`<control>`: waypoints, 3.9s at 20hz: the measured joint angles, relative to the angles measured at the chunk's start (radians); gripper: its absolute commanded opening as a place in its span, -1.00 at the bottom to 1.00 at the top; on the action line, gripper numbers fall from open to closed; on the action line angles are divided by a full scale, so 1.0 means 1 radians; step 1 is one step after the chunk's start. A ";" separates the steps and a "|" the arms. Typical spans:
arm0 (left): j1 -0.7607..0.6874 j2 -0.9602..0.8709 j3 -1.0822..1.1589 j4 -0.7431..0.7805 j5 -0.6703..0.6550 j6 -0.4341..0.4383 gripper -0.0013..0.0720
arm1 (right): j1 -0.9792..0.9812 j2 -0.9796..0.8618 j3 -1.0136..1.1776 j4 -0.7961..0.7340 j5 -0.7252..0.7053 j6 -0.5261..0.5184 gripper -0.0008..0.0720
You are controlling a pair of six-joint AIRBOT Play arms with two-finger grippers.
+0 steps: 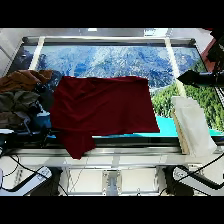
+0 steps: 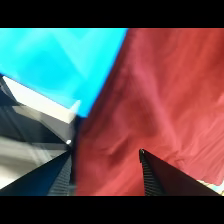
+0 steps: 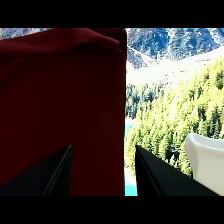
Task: Fold the shirts.
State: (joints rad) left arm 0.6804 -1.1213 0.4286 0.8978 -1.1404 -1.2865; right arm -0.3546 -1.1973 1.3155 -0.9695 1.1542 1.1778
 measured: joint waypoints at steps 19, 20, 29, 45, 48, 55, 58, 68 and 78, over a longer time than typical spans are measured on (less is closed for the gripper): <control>-0.127 -0.034 -0.001 -0.047 0.086 0.018 -0.93 | -0.002 0.002 -0.693 0.101 0.155 0.103 0.25; -0.127 -0.034 -0.001 -0.048 0.083 0.023 -0.93 | -0.002 0.002 -0.743 0.122 0.154 0.106 0.25; -0.127 -0.034 -0.001 -0.054 0.070 0.043 -0.93 | -0.002 0.002 -0.886 0.248 -0.011 0.128 0.25; -0.127 -0.034 0.000 -0.080 0.062 0.066 -0.93 | -0.003 0.003 -0.893 0.314 -0.234 0.150 -0.90; -0.127 -0.032 0.037 -0.170 0.031 0.144 -0.93 | -0.003 0.008 -0.862 0.386 -0.199 0.050 -0.90; -0.126 0.063 0.436 -0.535 -0.184 0.311 -0.93 | -0.002 0.233 -0.557 0.513 -0.089 -0.148 -0.90; -0.126 0.157 0.674 -0.638 -0.248 0.329 -0.93 | -0.002 0.406 -0.373 0.454 -0.078 -0.145 -0.91; -0.126 0.414 1.279 -0.417 0.047 0.228 -0.93 | -0.003 0.737 0.137 -0.049 -0.250 0.013 -0.91; -0.290 0.154 1.141 -0.176 -0.208 0.087 -0.93 | 0.006 0.293 0.118 0.114 -0.073 -0.016 -0.91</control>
State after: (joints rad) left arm 0.3904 -0.9668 1.5700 0.7219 -1.3479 -1.1999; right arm -0.3489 -0.9039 1.4338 -0.8555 1.0809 1.1622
